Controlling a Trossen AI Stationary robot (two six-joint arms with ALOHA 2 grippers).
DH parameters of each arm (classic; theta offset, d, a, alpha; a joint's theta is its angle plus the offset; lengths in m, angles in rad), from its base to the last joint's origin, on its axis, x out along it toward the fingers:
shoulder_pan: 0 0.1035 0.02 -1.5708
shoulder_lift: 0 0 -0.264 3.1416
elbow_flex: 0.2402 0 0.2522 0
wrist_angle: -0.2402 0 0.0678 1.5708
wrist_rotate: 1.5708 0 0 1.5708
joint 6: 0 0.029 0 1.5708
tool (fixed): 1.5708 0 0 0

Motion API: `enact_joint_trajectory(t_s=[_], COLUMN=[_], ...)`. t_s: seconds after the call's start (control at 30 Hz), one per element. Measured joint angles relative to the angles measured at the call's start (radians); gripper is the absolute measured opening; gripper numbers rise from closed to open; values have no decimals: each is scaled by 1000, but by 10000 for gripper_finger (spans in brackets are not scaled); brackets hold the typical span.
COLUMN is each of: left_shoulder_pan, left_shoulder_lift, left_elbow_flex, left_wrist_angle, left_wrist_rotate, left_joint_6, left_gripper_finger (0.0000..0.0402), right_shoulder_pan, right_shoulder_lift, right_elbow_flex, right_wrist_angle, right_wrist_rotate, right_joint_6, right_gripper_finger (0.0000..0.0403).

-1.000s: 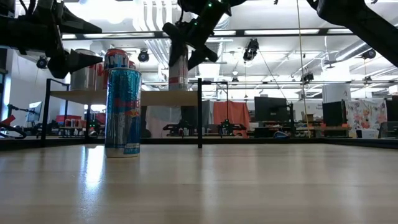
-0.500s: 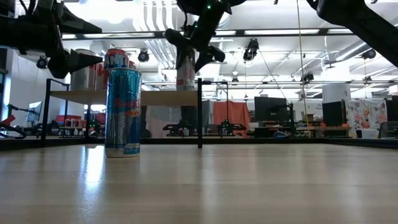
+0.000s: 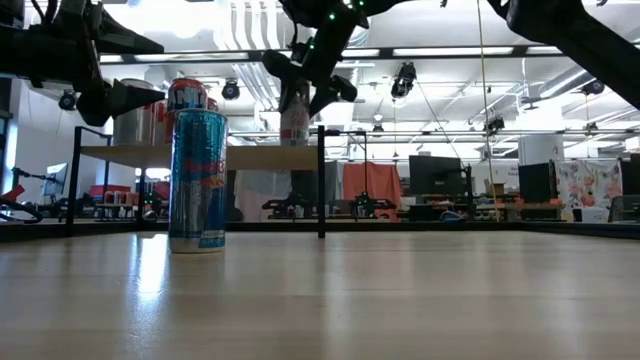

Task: Place canned beverage on shelf
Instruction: Put the right white pink soda can on the shelf

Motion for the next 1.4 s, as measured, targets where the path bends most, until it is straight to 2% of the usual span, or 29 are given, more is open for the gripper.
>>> enact_joint_trajectory(t_s=[0.63,1.4], left_shoulder_pan=[0,0], left_shoulder_lift=[0,0], left_elbow_flex=[0,0], left_wrist_angle=[0,0], left_wrist_rotate=[0,0], left_joint_6=[0,0], left_gripper_finger=[398,398], right_shoulder_pan=[-37,-48], right_shoulder_lift=[23,24], right_elbow_flex=[0,1], right_wrist_angle=[68,58], right_wrist_rotate=[-27,-30], right_joint_6=[-48,-70], right_gripper_finger=[251,251])
